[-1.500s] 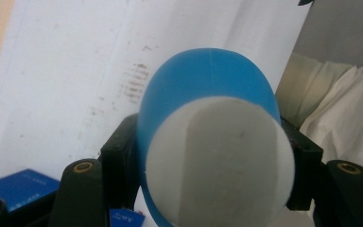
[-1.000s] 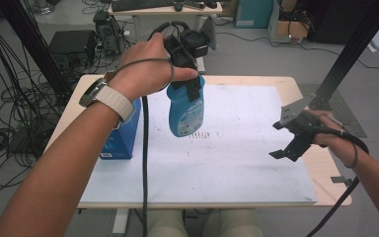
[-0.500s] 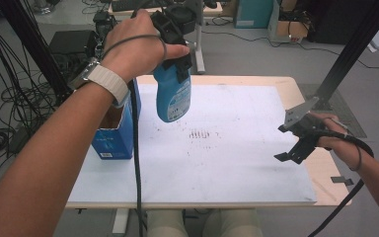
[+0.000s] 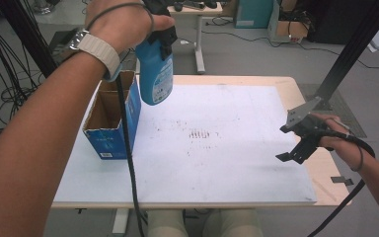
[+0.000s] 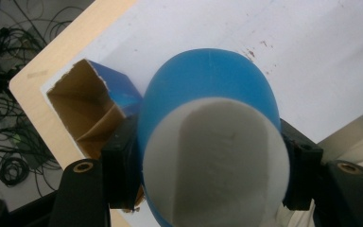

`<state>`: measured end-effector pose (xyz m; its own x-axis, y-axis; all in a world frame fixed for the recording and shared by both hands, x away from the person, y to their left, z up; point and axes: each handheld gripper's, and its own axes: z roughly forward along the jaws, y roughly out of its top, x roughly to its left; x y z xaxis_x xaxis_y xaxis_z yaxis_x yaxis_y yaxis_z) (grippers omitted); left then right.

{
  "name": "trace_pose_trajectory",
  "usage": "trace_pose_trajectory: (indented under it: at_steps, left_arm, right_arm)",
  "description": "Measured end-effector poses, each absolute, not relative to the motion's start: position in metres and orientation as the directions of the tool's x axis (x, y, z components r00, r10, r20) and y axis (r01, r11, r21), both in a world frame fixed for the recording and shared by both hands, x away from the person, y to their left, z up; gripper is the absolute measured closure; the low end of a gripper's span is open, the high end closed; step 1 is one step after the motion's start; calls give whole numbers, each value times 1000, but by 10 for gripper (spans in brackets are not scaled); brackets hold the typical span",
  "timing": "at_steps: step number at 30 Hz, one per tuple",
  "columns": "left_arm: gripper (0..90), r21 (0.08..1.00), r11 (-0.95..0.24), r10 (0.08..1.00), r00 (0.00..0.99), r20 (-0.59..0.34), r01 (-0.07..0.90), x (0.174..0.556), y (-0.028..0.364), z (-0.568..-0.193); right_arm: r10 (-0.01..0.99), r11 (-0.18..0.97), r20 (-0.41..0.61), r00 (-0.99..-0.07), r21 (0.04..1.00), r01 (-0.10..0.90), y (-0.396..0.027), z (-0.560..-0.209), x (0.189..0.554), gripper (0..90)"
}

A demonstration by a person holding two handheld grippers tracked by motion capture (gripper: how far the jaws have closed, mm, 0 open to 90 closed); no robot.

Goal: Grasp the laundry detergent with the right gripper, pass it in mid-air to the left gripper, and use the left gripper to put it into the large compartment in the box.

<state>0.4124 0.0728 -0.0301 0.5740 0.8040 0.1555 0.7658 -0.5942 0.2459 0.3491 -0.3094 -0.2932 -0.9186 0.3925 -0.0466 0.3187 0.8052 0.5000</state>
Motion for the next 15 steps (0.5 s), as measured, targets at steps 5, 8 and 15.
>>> trace_pose_trajectory:
  at_steps: [5, 8, 15]
  left_arm:
    - [376, 248, -559, 829, 536, 159, 791, 418, 84, -24]
    - [376, 247, -534, 845, 511, 156, 808, 420, 90, -21]
    - [375, 261, -459, 888, 437, 142, 849, 423, 111, -19]
  right_arm:
    - [395, 799, -50, -917, 512, 316, -310, -294, 350, 30]
    - [400, 796, -48, -915, 513, 321, -310, -296, 351, 30]
    - [403, 800, -45, -914, 501, 329, -314, -298, 352, 30]
